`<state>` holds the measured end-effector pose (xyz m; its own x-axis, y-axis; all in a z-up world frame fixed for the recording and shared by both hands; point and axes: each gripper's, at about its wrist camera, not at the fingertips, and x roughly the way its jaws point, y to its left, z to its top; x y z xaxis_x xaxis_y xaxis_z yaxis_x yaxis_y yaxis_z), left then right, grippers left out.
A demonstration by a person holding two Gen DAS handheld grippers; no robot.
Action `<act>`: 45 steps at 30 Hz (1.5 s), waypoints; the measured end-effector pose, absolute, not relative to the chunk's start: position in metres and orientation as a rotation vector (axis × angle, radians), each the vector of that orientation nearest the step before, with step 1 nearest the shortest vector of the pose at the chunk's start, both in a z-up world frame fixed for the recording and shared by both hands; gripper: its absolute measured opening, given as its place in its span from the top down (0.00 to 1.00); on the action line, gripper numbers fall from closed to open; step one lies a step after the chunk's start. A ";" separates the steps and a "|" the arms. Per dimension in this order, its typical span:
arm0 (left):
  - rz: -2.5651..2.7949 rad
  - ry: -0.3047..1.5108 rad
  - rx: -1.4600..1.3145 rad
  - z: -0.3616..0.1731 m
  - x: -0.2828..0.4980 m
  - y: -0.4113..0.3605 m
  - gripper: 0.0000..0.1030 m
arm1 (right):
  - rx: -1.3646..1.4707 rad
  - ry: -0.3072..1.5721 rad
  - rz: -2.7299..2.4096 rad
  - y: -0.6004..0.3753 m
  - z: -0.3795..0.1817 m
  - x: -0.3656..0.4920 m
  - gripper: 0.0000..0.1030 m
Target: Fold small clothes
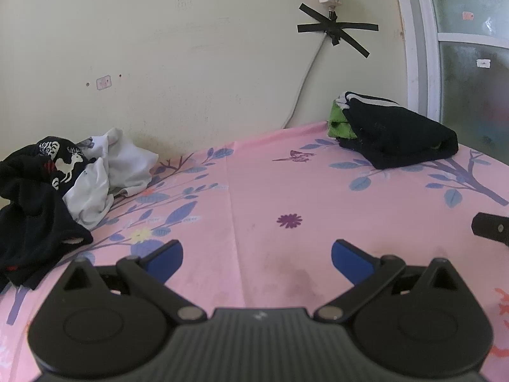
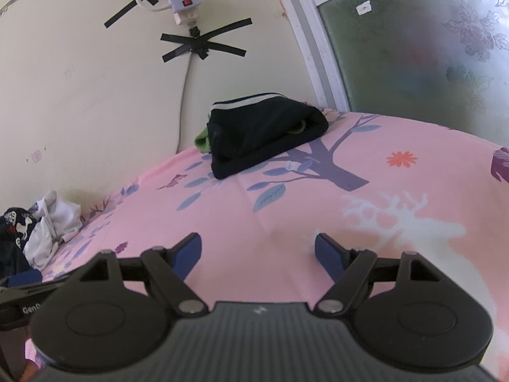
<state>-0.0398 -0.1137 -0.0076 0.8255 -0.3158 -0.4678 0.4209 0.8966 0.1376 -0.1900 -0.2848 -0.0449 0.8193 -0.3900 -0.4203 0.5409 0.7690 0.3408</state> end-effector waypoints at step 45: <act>-0.376 0.479 0.290 -0.010 -0.043 -0.116 0.00 | 0.503 0.328 -0.523 -0.285 -0.046 -0.193 0.29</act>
